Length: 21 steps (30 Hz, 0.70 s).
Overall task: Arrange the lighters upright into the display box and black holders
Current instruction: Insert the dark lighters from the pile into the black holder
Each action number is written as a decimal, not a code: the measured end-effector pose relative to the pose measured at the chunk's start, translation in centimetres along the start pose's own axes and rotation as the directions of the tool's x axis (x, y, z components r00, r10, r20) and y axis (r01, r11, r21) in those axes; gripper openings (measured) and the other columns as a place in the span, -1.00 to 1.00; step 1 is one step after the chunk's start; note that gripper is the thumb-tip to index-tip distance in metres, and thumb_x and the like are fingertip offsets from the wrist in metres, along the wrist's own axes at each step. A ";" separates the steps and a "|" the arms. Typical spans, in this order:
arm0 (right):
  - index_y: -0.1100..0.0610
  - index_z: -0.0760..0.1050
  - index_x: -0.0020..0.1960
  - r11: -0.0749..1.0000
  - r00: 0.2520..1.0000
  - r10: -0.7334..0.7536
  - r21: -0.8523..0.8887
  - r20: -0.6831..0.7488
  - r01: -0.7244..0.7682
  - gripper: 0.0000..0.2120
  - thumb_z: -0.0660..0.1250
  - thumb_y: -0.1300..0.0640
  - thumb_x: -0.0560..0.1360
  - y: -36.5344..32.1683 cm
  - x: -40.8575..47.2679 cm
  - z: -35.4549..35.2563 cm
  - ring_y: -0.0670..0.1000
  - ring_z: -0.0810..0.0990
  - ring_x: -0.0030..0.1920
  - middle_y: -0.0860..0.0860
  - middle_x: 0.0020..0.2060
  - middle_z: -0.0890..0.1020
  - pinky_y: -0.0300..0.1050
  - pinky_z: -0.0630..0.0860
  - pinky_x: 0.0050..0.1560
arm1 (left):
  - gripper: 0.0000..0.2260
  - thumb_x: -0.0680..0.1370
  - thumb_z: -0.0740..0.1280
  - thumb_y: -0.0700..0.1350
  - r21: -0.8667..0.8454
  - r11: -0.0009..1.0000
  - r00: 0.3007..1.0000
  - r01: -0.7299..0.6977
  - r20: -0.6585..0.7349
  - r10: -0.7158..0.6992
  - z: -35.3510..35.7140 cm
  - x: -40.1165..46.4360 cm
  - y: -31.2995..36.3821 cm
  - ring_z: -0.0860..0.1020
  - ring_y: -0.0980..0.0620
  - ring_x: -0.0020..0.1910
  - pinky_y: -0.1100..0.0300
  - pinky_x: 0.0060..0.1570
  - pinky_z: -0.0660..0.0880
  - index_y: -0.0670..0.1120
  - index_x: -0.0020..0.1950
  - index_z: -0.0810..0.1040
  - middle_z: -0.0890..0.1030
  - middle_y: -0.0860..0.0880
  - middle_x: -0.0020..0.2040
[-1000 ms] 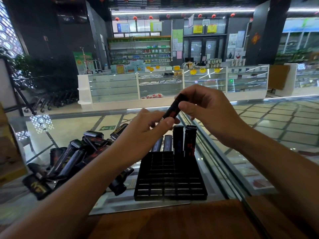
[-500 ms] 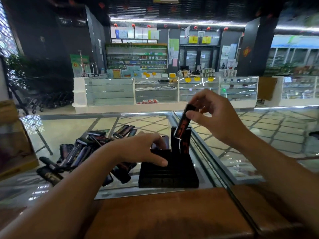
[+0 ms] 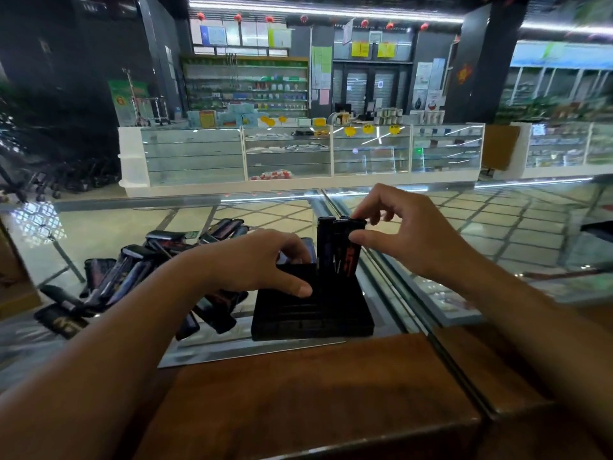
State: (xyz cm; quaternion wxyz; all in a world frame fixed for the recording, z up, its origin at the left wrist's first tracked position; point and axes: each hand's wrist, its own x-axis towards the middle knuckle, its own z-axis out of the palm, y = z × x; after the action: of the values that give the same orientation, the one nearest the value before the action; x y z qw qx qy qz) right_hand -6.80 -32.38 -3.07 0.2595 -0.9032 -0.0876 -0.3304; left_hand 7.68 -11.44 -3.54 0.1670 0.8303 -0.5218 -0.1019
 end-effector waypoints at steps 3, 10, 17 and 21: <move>-0.08 0.56 -0.04 1.000 1.000 -0.012 -0.013 0.005 0.012 -0.87 0.48 0.05 0.46 0.1 0.0 0.1 -0.21 0.46 -0.07 -0.26 -0.16 0.56 -0.28 0.33 -0.07 | -0.35 0.26 0.37 0.37 0.004 1.000 1.000 -0.008 0.011 0.008 0.0 0.1 -0.2 0.46 0.30 0.09 0.21 0.12 0.39 0.13 0.28 0.50 0.52 0.24 0.13; -0.10 0.61 0.03 1.000 1.000 0.001 -0.024 0.022 0.000 -0.83 0.43 0.14 0.50 0.5 -0.2 -0.1 -0.19 0.41 -0.01 -0.20 -0.08 0.59 -0.38 0.27 -0.07 | -0.33 0.26 0.37 0.35 -0.007 1.000 1.000 0.001 0.004 -0.001 0.0 0.0 0.0 0.46 0.34 0.09 0.24 0.13 0.35 0.11 0.32 0.52 0.51 0.29 0.12; -0.20 0.61 0.05 0.994 0.996 0.080 0.070 0.036 -0.082 -0.71 0.35 0.20 0.54 0.2 -0.3 -0.3 -0.06 0.48 -0.08 -0.22 -0.10 0.61 -0.19 0.40 -0.12 | -0.49 0.37 0.35 0.35 -0.007 1.000 1.000 -0.026 -0.013 0.026 -0.1 0.0 -0.4 0.50 0.32 -0.02 0.31 -0.01 0.37 0.17 0.25 0.53 0.54 0.29 0.01; -0.12 0.62 0.03 0.965 0.989 0.146 0.225 -0.021 -0.138 -0.64 0.29 0.34 0.55 0.5 0.0 -0.4 0.16 0.55 -0.08 -0.09 -0.13 0.65 0.06 0.53 -0.05 | -0.76 0.57 0.33 0.16 -0.093 0.996 0.994 -0.013 -0.110 0.003 -0.5 0.2 -1.2 0.52 0.27 -0.12 0.30 -0.09 0.39 0.14 0.19 0.57 0.58 0.23 -0.05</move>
State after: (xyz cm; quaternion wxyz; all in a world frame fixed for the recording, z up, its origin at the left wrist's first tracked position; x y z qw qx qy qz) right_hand -6.88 -32.97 -3.04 0.3838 -0.8660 -0.0542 -0.3160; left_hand 8.91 -11.01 -3.59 0.2343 0.8239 -0.5098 -0.0800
